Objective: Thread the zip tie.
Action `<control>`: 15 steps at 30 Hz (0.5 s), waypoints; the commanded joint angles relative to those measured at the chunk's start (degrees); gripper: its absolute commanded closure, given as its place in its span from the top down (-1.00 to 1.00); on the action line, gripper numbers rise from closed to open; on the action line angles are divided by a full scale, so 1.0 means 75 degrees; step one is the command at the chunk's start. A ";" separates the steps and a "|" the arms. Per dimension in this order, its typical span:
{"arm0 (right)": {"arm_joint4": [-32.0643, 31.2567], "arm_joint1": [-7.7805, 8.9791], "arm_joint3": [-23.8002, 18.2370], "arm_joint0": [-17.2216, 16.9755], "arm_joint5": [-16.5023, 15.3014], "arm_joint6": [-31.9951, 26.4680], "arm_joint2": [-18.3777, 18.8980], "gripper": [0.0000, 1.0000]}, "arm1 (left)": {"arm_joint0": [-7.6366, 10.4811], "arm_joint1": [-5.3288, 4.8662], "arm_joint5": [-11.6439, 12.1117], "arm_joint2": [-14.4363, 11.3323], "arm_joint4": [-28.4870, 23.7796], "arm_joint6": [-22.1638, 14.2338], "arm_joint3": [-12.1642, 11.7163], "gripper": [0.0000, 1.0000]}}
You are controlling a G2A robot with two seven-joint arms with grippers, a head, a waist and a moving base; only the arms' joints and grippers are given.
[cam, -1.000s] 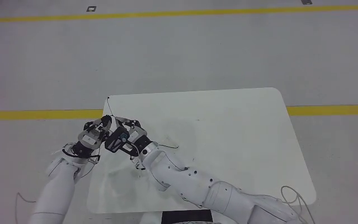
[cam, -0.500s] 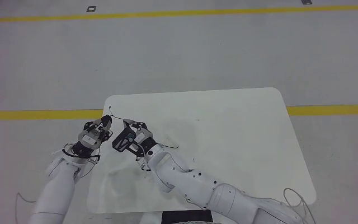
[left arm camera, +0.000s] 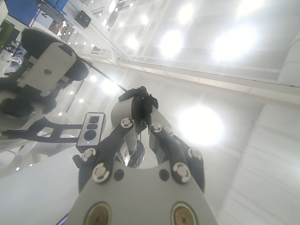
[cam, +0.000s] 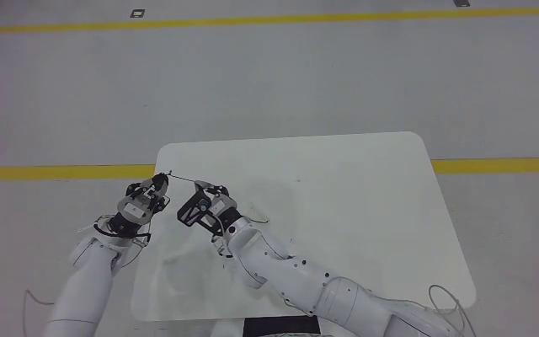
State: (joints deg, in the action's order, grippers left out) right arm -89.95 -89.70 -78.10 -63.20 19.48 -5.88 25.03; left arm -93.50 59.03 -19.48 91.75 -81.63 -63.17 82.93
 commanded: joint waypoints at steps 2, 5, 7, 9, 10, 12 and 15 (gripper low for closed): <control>0.0000 0.0013 0.0008 -0.0018 0.0000 -0.0044 0.0015 -1.00 | 0.0000 0.0000 0.0000 0.0000 0.0000 0.0000 0.0000 -1.00; 0.0000 0.0031 0.0012 -0.0048 0.0000 -0.0077 0.0028 -1.00 | 0.0000 0.0000 0.0000 0.0000 0.0000 0.0000 0.0000 -1.00; 0.0000 0.0045 0.0012 -0.0069 0.0000 -0.0098 0.0031 -1.00 | 0.0000 0.0000 0.0000 0.0000 0.0000 0.0000 0.0000 -1.00; 0.0000 0.0056 0.0004 -0.0086 0.0000 -0.0096 0.0037 -1.00 | 0.0000 0.0000 0.0000 0.0000 0.0000 0.0000 0.0000 -1.00; 0.0000 0.0064 -0.0002 -0.0103 0.0000 -0.0091 0.0045 -1.00 | 0.0000 0.0000 0.0000 0.0000 0.0000 0.0000 0.0000 -1.00; 0.0000 0.0075 -0.0035 -0.0153 0.0000 -0.0068 0.0094 -1.00 | 0.0000 0.0000 0.0000 0.0000 0.0000 0.0000 0.0000 -1.00; 0.0000 0.0102 -0.0087 -0.0291 0.0000 -0.0045 0.0233 1.00 | 0.0000 0.0000 0.0000 0.0000 0.0000 0.0000 0.0000 -1.00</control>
State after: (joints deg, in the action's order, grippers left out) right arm -89.95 -89.01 -78.66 -65.08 19.48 -6.33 26.46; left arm -93.50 59.03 -19.48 91.75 -81.63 -63.17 82.93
